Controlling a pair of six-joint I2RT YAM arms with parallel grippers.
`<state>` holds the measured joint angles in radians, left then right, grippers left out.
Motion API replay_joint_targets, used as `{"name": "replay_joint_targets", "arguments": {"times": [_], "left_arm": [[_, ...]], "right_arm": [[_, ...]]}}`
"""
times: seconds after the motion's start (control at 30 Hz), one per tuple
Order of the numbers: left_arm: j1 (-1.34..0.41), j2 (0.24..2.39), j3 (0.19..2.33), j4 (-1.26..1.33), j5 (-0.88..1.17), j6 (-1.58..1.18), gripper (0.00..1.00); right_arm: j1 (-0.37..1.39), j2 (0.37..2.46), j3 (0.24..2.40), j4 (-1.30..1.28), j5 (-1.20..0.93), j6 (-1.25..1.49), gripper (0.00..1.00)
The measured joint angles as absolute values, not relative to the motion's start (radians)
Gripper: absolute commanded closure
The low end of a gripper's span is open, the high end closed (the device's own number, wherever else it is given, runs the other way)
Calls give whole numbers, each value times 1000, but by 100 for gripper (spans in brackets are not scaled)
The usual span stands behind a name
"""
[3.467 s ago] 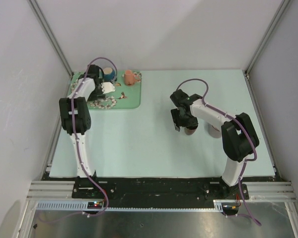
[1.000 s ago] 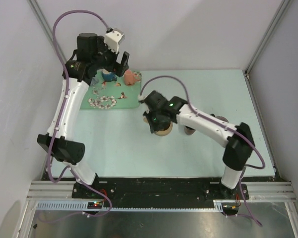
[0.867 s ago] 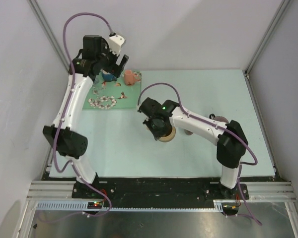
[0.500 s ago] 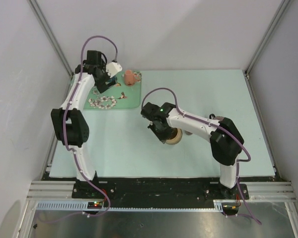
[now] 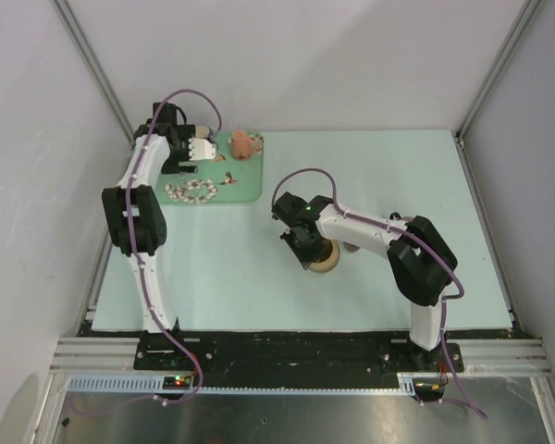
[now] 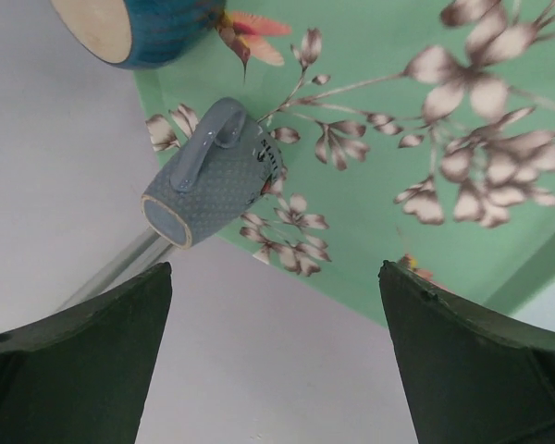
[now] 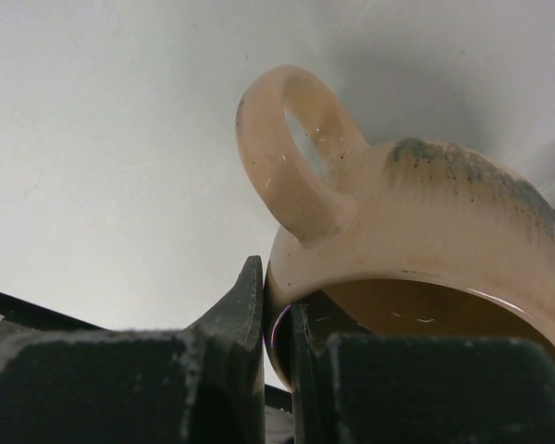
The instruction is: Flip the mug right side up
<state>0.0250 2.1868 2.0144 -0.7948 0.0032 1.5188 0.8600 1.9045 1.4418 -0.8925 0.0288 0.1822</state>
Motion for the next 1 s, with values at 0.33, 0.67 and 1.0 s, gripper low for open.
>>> {"name": "replay_joint_targets", "arguments": {"times": [0.33,0.67,1.0], "left_arm": [[53,2430,2276,-786,-23,1777,10],[55,2500,2332,-787,0,1904,22],[62,2572,2355,-783,-41,1962,35]], "right_arm": [[837,1904,1451,-810,14,187,23],[836,1925,1576,-861,13,183,11],[830,1926,1598,-893,13,189,9]]}}
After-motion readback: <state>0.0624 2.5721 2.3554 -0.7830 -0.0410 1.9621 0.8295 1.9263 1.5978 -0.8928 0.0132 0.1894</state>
